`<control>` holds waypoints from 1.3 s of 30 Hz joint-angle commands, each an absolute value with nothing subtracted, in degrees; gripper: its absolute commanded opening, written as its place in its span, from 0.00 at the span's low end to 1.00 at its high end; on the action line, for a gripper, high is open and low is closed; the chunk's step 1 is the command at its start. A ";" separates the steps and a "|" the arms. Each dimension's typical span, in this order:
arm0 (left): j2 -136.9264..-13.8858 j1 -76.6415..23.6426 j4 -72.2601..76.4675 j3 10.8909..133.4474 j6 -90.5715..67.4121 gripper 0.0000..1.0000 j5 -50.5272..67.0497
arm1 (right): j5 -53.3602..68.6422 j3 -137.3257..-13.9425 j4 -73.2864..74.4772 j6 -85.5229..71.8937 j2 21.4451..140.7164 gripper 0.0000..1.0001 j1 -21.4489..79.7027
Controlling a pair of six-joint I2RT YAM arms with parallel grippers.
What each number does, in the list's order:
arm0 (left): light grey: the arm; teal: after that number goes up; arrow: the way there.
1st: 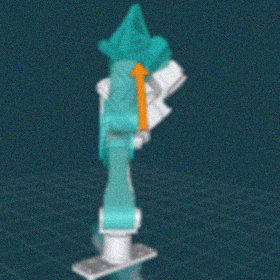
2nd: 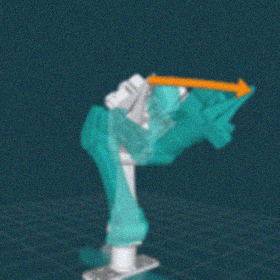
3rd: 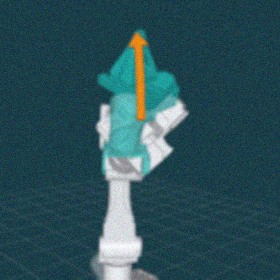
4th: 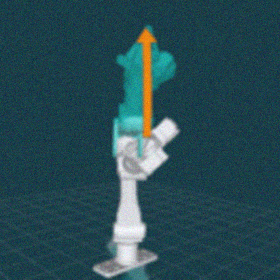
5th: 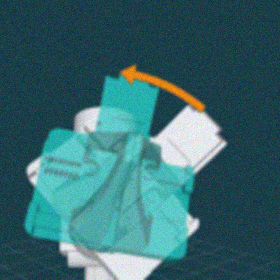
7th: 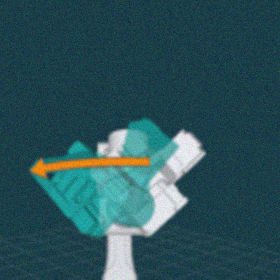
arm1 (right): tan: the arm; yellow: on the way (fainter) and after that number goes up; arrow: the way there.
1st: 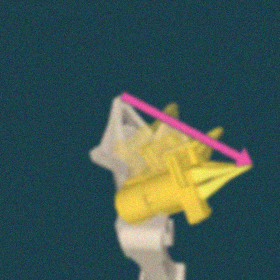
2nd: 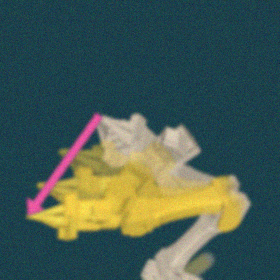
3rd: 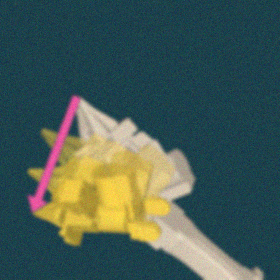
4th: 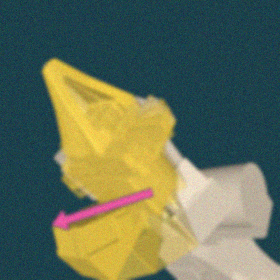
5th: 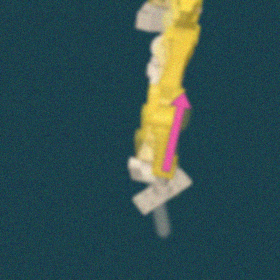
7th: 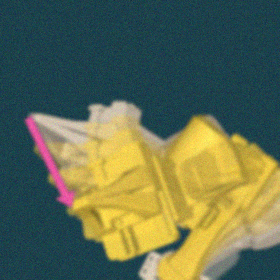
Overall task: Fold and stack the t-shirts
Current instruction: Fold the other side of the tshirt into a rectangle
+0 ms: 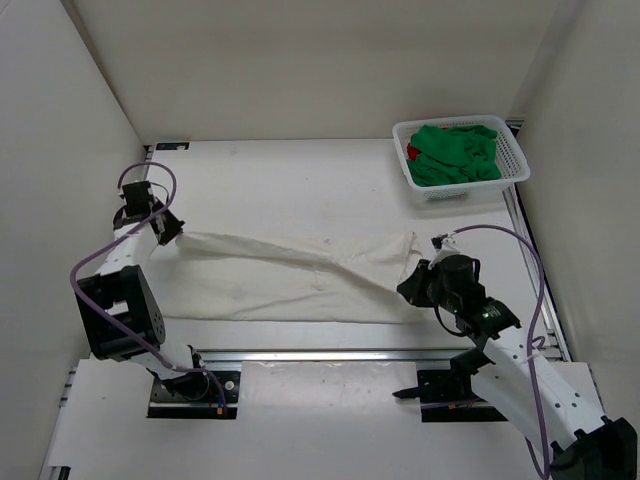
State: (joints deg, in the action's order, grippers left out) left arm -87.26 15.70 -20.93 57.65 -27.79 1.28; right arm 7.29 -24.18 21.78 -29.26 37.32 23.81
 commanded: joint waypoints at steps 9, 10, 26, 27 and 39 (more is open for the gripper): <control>-84.29 21.09 -20.39 51.06 -30.57 0.25 3.23 | 15.30 -14.94 20.83 -39.29 34.45 0.10 22.67; -83.85 21.88 -20.13 50.63 -31.89 0.27 4.91 | 14.94 -15.46 21.09 -38.68 34.02 0.15 22.33; -74.71 1.95 -7.67 42.03 -39.02 0.37 3.69 | 12.29 -33.48 -2.08 -25.31 66.77 0.15 24.96; -74.79 0.89 -6.95 41.23 -39.98 0.37 4.21 | 13.61 -34.70 -5.07 -24.79 68.28 0.17 24.44; -69.27 -15.99 -6.86 35.96 -35.07 0.37 0.09 | 15.98 -38.58 -11.94 -24.34 85.95 0.26 23.20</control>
